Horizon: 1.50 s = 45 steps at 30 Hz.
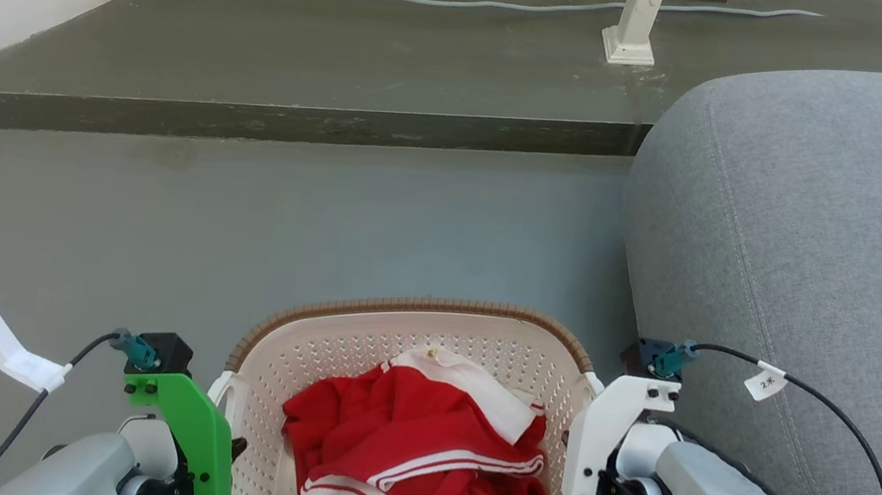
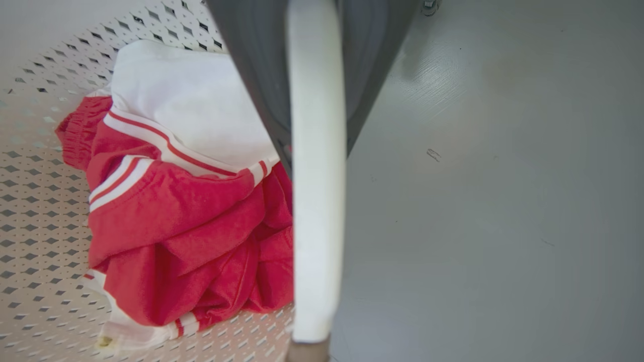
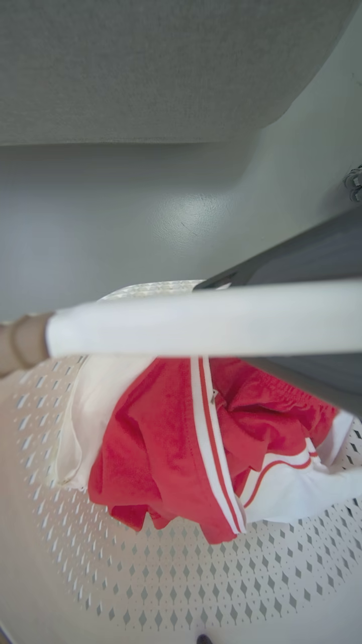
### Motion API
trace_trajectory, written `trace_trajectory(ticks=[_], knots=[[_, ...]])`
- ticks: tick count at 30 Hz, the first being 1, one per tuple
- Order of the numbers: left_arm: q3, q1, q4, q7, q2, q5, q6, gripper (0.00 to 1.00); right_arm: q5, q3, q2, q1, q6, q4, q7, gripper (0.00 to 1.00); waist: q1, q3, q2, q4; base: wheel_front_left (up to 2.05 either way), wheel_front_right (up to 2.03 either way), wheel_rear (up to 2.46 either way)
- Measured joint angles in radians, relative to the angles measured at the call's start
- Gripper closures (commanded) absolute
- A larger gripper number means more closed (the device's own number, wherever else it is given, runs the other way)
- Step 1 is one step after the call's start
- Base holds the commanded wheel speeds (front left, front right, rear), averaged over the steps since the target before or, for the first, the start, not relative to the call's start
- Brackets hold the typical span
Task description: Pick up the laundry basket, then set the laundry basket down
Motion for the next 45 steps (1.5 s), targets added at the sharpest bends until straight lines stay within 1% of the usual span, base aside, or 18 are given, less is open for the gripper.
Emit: trace_trajectory(ticks=[16, 23, 31, 36, 45], knots=[[-0.004, 0.000, 0.008, 0.008, -0.004, -0.007, 0.000, 1.00, 0.018, 0.019, -0.002, 0.000, 0.000, 0.001, 0.004, 1.00, 0.0000, 0.006, 0.0000, -0.004, 0.00, 0.00, 0.00], [-0.004, -0.003, 0.005, 0.002, 0.003, -0.007, 0.000, 1.00, 0.025, 0.021, -0.003, -0.002, -0.001, -0.010, -0.001, 1.00, 0.0000, 0.038, 0.0000, -0.005, 0.00, 0.00, 0.00], [0.001, -0.047, -0.017, -0.037, 0.034, -0.007, 0.000, 1.00, 0.026, 0.025, -0.005, -0.038, -0.012, -0.050, -0.058, 1.00, 0.0000, 0.106, 0.0000, -0.006, 0.00, 0.00, 0.00], [0.002, -0.065, -0.040, -0.060, 0.056, -0.003, 0.000, 1.00, 0.027, 0.028, -0.007, -0.049, -0.029, -0.072, -0.090, 1.00, 0.0001, 0.165, 0.0000, -0.007, 0.00, 0.00, 0.00], [0.006, -0.103, -0.082, -0.139, 0.100, 0.011, 0.000, 1.00, 0.034, 0.029, -0.004, -0.092, -0.055, -0.103, -0.161, 1.00, 0.0001, 0.285, 0.0000, -0.008, 0.00, 0.00, 0.00]])
